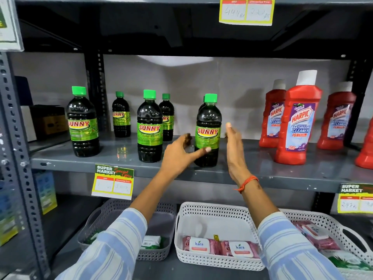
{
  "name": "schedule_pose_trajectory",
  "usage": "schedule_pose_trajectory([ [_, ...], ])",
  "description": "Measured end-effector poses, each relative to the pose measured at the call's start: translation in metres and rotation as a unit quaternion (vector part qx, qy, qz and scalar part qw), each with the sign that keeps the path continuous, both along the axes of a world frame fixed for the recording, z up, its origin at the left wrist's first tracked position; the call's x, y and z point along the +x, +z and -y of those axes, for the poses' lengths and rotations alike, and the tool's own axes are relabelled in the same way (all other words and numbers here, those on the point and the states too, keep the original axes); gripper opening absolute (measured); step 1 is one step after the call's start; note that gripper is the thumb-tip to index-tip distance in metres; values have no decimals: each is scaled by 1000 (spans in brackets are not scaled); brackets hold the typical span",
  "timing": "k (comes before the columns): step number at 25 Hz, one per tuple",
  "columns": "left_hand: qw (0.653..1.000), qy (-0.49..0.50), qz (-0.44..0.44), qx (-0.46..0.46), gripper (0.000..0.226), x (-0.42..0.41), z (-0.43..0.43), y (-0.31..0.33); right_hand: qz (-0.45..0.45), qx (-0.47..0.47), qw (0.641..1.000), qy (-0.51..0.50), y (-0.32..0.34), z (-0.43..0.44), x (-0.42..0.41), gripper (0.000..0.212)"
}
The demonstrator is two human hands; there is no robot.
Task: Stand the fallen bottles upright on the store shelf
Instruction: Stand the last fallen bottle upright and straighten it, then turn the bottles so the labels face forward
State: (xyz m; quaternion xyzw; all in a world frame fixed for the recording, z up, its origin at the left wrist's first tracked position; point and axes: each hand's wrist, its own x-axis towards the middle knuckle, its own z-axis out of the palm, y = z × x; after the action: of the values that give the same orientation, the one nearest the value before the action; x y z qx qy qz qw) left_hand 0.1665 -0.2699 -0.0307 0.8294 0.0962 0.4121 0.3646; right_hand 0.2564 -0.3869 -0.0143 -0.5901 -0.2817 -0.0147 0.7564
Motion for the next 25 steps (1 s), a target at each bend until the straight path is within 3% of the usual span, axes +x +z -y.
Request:
schedule_pose_trajectory([
  [3,970,128,172,118,78,-20,1,-5,146,145,952,-224,1,-13,-38,48],
  [5,932,218,219,188,93,-34,-12,-4,286,135,920,-232,0,-37,-62,41],
  [6,926,251,209,189,102,-42,-24,-4,315,100,926,-182,-2,-53,-72,38],
  [8,956,243,132,99,113,-57,-51,-4,254,-3,967,-37,-5,-84,-86,35],
  [10,986,163,31,15,113,-68,-79,-6,134,-84,986,55,-8,-108,-88,37],
  [12,995,97,-31,17,97,-70,-98,-8,55,-120,986,101,-10,-120,-81,41],
  [14,996,72,-31,45,71,-71,-112,-6,19,-106,985,135,-11,-129,-77,38],
  [20,999,3,-26,39,49,-74,-127,1,17,-115,988,98,-17,-139,-76,55],
  [23,999,-12,-27,34,53,-75,-125,1,8,-109,988,110,-15,-134,-79,53],
  [25,1000,-15,-20,11,66,-79,-123,1,59,-112,991,33,-12,-132,-89,50],
])
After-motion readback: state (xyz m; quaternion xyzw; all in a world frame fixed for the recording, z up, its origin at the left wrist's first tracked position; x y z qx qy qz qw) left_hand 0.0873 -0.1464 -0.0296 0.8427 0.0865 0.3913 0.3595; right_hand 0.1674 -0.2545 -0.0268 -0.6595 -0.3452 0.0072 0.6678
